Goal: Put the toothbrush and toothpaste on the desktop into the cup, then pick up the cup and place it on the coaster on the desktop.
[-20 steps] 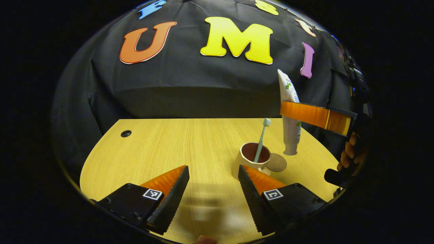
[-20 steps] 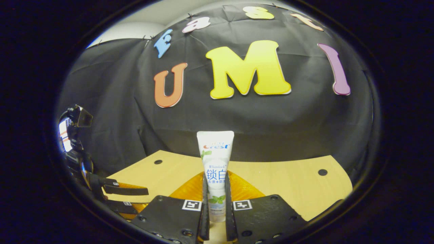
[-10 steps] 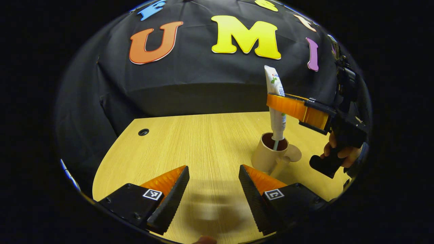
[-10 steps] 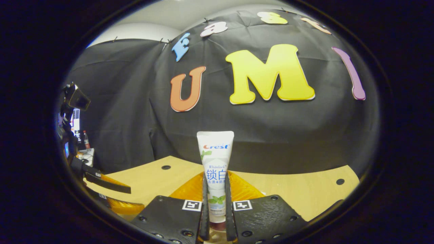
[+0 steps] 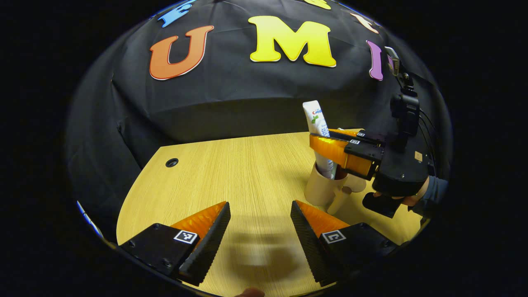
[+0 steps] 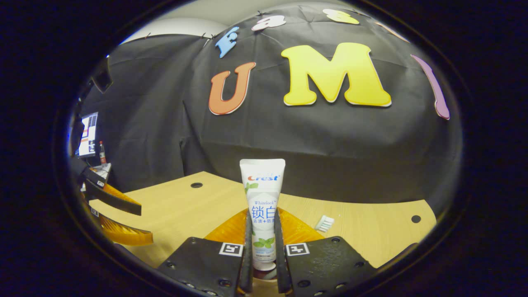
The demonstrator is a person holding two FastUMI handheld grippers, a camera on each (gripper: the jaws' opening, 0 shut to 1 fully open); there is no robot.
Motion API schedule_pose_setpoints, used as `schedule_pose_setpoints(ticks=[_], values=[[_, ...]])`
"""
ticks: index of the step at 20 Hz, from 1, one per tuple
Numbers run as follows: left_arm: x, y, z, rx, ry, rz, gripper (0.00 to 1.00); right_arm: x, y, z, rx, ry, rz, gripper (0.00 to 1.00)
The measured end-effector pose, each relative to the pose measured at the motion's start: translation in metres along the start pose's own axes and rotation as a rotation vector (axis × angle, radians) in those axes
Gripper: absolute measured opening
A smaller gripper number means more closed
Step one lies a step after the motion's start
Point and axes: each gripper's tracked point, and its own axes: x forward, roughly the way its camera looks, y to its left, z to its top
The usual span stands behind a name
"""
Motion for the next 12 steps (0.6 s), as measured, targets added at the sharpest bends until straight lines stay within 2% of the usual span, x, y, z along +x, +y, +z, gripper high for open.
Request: schedule_pose_setpoints(ticks=[6, 8, 10, 12], values=[[0.000, -0.007, -0.004, -0.014, 0.018, -0.038, 0.94, -0.012, 0.001, -0.008, 0.037, 0.090, -0.020, 0.31], [-0.001, -0.011, -0.005, -0.022, 0.022, -0.062, 0.94, -0.025, 0.000, -0.010, 0.014, 0.127, -0.028, 0.36], [-0.008, -0.018, -0.007, -0.023, 0.020, -0.077, 0.94, -0.039, 0.001, -0.019, -0.001, 0.192, -0.023, 0.45], [-0.009, -0.024, -0.006, -0.029, 0.022, -0.091, 0.94, -0.053, 0.000, -0.010, -0.015, 0.195, -0.030, 0.47]])
